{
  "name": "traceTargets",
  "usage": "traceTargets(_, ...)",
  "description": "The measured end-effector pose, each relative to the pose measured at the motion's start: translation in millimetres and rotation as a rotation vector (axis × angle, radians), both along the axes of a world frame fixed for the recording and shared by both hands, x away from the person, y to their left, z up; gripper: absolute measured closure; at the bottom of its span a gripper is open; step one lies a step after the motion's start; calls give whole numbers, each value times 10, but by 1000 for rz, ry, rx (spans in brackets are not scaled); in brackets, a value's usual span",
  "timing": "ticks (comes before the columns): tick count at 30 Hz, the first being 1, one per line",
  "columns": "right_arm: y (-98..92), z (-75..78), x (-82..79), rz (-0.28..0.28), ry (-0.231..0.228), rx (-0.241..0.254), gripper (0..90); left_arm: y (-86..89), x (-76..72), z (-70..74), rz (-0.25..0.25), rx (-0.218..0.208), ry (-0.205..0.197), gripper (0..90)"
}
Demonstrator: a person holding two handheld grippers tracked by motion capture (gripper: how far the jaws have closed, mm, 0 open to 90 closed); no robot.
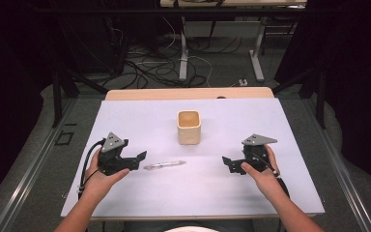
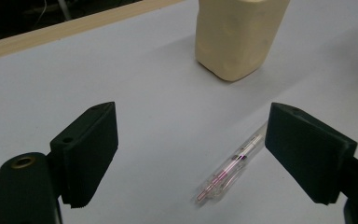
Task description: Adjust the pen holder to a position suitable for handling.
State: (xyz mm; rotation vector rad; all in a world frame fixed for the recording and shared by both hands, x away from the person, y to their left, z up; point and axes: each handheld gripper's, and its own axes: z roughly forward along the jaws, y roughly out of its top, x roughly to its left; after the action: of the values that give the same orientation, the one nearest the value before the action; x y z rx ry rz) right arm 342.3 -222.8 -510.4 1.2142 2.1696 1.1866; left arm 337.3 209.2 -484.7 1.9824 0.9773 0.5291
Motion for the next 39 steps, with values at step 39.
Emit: traceTargets(39,-103,-119,47,-31,28,0,25,-682,228,-86,-215,355,46,324)
